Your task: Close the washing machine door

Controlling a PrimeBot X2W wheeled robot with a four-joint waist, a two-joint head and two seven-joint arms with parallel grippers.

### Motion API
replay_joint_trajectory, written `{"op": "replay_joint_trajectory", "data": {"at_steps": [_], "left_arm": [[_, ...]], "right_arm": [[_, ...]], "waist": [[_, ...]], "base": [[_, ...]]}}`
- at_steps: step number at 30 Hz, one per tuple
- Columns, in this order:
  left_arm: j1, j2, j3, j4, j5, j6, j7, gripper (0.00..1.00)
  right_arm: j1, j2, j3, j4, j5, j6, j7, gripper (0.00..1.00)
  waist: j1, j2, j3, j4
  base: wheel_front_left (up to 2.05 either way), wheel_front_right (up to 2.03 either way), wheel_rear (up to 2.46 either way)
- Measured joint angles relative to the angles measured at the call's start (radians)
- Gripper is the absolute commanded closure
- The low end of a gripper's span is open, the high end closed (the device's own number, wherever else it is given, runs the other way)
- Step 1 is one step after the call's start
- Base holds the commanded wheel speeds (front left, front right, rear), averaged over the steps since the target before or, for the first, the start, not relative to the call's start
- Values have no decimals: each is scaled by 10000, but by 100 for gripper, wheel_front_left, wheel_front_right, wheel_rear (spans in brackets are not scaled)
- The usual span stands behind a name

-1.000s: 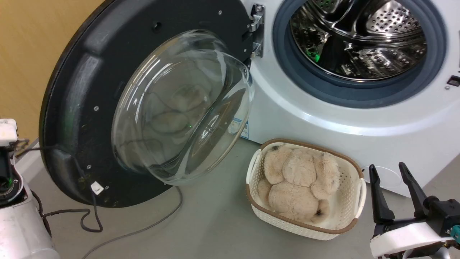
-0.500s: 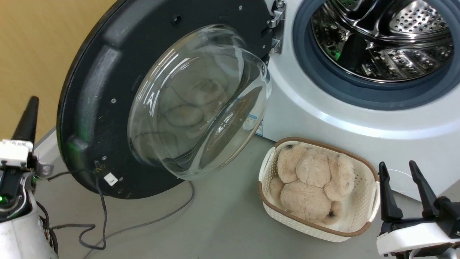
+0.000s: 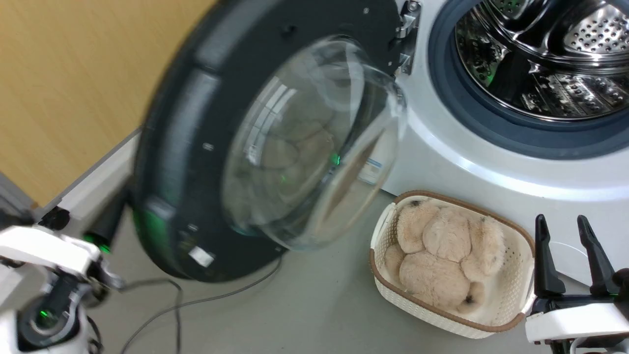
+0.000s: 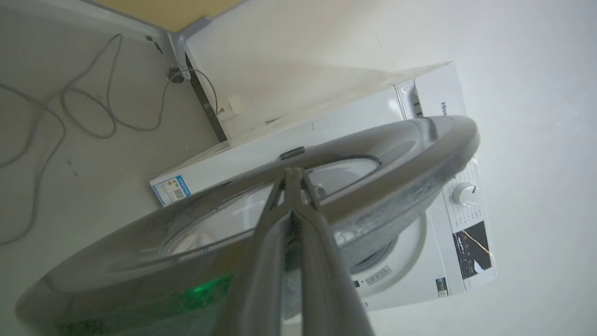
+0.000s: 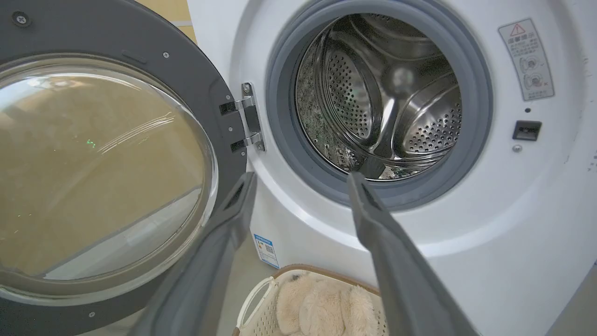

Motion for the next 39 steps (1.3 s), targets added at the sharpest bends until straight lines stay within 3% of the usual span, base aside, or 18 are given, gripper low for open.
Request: {"op": "replay_joint_trajectory", "data": {"at_steps": [11,18,28,39], "left_arm": [[1849,-127,-2671,-2080,-1248,-100,1687,100],[2242,-178,-4968,-2322,-1425,-169,2330,100],[2013,-412,-6753,-1987,-1524,-167,1239,100],[788,-621,-8100,-334,-1904,-169,-790,100]], "right_arm": [[-12,4,-197,105,374,0,-198,0],[-2,8,-414,130,606,0,-265,0],[-79,33,-407,140,610,0,-267,0],[-93,31,-441,196,658,0,-267,0]], "waist": [[0,0,-8,462],[0,0,-186,306],[0,0,-111,-1410],[1,0,38,-3322]], "base": [[0,0,0],[0,0,0],[0,0,0],[0,0,0]]}}
